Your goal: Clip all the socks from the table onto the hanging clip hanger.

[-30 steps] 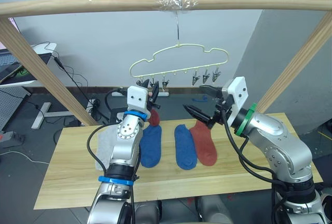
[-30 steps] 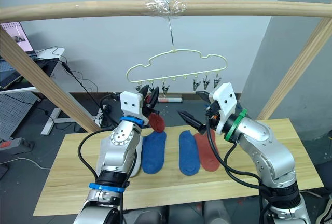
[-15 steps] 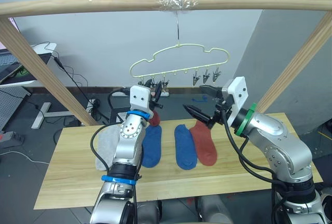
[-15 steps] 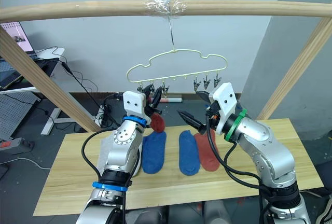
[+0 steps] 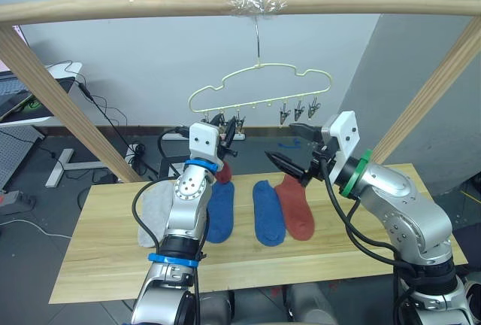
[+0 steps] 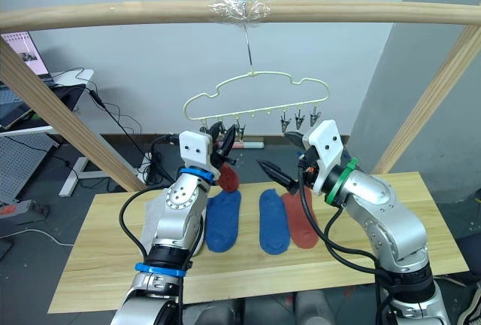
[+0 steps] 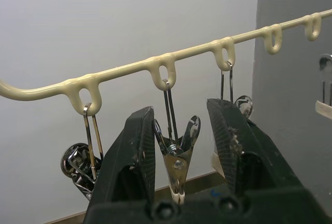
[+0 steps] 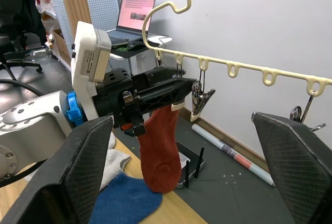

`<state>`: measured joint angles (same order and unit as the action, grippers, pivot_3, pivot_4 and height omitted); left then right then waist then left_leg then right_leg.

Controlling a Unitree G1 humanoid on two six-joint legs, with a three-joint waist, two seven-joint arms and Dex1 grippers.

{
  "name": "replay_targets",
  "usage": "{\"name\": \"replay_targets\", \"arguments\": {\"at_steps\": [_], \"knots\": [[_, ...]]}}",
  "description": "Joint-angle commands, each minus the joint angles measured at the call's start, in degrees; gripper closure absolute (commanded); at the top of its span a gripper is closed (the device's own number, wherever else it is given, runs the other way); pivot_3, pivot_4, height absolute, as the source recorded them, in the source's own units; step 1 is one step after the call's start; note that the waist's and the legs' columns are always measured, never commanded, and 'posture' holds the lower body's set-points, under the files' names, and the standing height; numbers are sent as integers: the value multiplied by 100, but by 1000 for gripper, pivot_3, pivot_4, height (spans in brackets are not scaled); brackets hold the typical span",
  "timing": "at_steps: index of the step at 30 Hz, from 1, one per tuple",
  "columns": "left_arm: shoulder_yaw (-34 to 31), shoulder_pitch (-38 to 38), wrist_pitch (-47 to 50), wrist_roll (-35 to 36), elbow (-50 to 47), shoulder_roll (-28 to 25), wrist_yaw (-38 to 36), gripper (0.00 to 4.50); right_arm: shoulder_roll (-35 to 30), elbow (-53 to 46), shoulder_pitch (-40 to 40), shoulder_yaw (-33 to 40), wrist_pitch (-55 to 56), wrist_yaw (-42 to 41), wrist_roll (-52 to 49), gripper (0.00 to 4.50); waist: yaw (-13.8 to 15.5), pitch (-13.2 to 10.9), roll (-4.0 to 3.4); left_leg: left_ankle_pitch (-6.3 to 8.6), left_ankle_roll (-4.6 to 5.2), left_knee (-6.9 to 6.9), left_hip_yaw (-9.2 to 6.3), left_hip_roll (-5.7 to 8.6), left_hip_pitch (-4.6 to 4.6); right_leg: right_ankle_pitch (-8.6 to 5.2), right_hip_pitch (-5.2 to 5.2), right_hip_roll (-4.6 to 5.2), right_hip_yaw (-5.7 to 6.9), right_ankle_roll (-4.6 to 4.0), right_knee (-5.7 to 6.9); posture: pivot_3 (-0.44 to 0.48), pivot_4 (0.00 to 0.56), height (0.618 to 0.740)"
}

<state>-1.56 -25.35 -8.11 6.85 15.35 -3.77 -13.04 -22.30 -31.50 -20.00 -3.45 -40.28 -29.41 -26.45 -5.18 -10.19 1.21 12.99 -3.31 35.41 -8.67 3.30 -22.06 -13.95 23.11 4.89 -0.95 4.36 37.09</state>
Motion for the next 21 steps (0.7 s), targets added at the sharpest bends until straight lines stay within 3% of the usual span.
{"name": "replay_targets", "arguments": {"at_steps": [1,7,15,18,21], "knots": [[-28,-136,-164,46,-125,35,-5,3559,10,-139,-81,24,150,19,-19,0,0,0,0,0,0,0,0,0,0,0,0,0,0,1,0,-215,165,740],[-33,-136,-151,68,-141,58,-12,4493,21,-134,-84,12,159,19,-15,0,0,0,0,0,0,6,0,0,-2,1,0,0,0,2,0,-214,168,740],[-42,-102,29,51,-227,30,6,4493,-32,116,31,-213,134,94,281,0,0,0,0,1,1,24,0,0,-7,4,-1,-1,0,12,2,-214,168,740],[-136,-121,525,262,-423,-43,-64,4493,-168,911,315,-730,212,300,972,0,2,0,0,1,2,33,-1,0,-8,7,-7,-2,1,17,1,-192,170,740],[-405,-170,1714,1088,-901,-166,-293,4493,-83,2582,324,-1186,1020,307,1658,0,-8,-1,0,1,3,42,0,0,-7,11,-10,-3,0,18,4,-157,168,740]]}}
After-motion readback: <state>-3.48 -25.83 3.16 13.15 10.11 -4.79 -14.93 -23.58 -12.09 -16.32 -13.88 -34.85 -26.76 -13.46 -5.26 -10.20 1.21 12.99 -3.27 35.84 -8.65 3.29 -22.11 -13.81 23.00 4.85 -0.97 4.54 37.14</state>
